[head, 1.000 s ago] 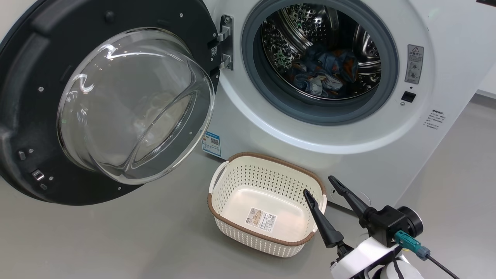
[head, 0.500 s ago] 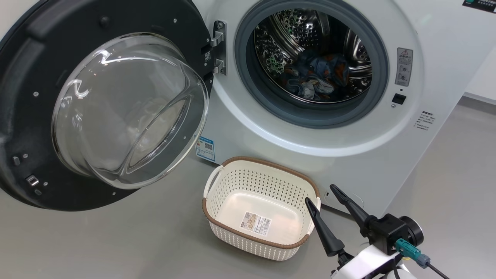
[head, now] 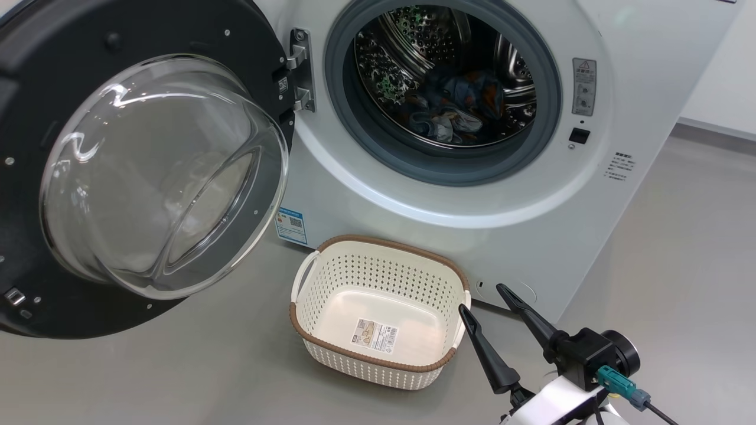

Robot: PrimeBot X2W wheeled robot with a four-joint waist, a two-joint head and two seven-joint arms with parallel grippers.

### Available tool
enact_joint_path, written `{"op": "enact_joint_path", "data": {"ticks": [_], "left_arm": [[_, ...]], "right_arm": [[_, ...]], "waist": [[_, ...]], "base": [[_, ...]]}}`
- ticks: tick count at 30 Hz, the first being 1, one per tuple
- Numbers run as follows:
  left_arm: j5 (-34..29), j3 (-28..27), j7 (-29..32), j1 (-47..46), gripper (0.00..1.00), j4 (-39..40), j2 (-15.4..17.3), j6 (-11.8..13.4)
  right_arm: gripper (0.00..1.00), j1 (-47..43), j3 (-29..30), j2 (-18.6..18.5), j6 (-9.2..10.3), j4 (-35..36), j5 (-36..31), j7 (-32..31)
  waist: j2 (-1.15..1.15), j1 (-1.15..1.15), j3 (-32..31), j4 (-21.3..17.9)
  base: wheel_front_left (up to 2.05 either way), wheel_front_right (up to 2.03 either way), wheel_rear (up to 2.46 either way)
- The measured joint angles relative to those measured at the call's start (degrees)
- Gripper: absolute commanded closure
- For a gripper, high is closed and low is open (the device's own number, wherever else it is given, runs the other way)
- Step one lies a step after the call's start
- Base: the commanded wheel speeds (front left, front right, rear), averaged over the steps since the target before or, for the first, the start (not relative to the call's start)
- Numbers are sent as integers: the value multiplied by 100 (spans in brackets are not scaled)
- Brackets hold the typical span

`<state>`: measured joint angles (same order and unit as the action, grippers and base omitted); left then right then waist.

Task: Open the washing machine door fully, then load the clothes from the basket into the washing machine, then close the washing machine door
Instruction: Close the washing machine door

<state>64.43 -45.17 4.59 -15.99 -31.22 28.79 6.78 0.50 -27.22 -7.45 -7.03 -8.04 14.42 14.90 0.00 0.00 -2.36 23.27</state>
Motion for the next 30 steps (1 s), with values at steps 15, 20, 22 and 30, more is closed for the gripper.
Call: {"op": "enact_joint_path", "data": {"ticks": [15, 20, 22, 30], "left_arm": [[437, -464, 332, -916, 100, -798, 289, 40], [608, -567, 489, -1086, 100, -1061, 370, 41], [645, -601, 556, -1184, 100, -1152, 383, 41], [933, -606, 804, -1649, 100, -1290, 401, 58]], "right_arm": [[0, 26, -65, -76, 0, 22, -41, 0], [0, 90, -76, -156, 0, 33, -44, 0], [0, 142, -68, -183, 0, 36, -55, 0], [0, 264, -45, -269, 0, 38, -88, 0]], "waist": [[0, 0, 252, -321], [0, 0, 385, -462], [0, 0, 447, -520], [0, 0, 656, -749]], "base": [[0, 0, 0], [0, 0, 0], [0, 0, 0], [0, 0, 0]]}}
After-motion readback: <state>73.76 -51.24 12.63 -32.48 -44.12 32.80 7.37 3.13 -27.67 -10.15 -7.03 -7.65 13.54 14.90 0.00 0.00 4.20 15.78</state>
